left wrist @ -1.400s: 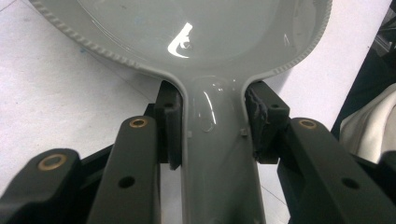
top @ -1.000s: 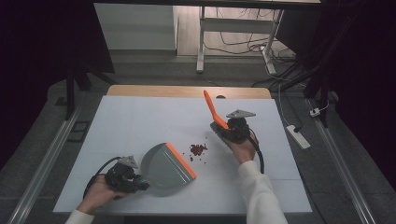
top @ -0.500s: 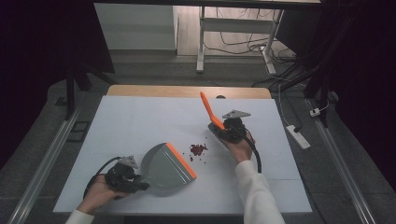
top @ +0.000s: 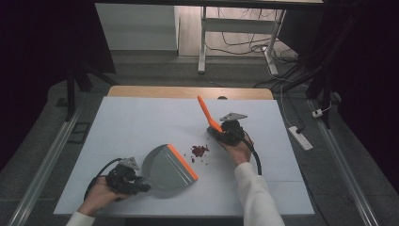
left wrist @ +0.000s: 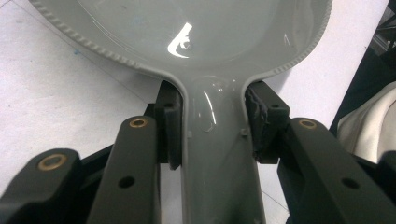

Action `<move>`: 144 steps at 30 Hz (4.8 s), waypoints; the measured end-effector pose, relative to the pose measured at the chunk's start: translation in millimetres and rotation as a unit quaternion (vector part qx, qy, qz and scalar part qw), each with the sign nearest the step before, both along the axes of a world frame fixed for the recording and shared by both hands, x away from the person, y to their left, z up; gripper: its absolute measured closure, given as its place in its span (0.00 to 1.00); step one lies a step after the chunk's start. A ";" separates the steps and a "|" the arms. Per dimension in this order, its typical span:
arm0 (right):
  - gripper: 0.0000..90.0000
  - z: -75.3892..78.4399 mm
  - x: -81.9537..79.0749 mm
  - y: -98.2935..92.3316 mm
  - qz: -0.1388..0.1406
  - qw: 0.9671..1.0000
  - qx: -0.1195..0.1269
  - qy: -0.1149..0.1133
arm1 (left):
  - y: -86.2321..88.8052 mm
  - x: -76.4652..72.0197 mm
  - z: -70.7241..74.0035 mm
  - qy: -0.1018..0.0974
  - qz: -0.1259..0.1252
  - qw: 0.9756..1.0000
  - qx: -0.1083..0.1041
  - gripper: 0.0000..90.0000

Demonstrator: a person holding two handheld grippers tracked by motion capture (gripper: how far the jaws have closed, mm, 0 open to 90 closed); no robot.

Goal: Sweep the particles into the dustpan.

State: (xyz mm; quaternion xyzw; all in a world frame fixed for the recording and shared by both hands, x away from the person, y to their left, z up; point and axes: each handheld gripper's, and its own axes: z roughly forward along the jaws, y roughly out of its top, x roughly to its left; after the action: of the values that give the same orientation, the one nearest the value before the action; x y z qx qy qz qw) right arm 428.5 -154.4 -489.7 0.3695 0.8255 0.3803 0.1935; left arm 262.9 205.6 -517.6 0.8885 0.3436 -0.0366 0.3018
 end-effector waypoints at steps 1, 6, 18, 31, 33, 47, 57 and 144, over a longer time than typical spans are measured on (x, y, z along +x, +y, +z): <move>0.77 -0.7 0.0 0.9 0.002 1.000 0.000 0.001 | 0.0 0.0 0.0 0.000 0.000 1.000 0.000 0.69; 0.77 -3.8 -1.4 7.1 0.010 1.000 -0.004 0.005 | -0.4 -0.3 -0.1 0.000 0.000 1.000 0.000 0.69; 0.77 -9.0 -10.0 16.9 0.032 0.999 -0.009 0.009 | -1.3 -0.5 -0.4 0.001 0.000 1.000 0.000 0.69; 0.77 -12.2 -22.0 24.5 0.055 0.998 0.000 0.008 | -2.3 -0.6 -0.7 0.003 -0.002 1.000 0.000 0.69; 0.77 -12.5 -23.8 25.7 0.057 0.998 0.004 0.010 | -2.6 -0.8 -0.7 0.003 -0.002 1.000 0.000 0.69; 0.77 -12.8 -32.9 36.0 0.084 0.996 -0.002 0.009 | -4.6 -1.8 -0.5 0.002 -0.004 1.000 0.002 0.69; 0.77 -13.5 -41.7 46.7 0.107 0.994 -0.002 0.010 | -5.3 -2.1 -0.6 0.002 -0.005 1.000 0.003 0.69; 0.77 3.7 -89.0 63.9 0.173 0.984 0.043 -0.027 | -6.6 -3.9 -1.6 0.001 -0.005 1.000 0.005 0.68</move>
State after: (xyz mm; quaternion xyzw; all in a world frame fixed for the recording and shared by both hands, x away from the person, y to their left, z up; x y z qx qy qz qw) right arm 339.5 -90.5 -486.0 0.2184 0.8542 0.4533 0.1307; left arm 259.0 199.0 -519.2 0.8918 0.3393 -0.0375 0.2968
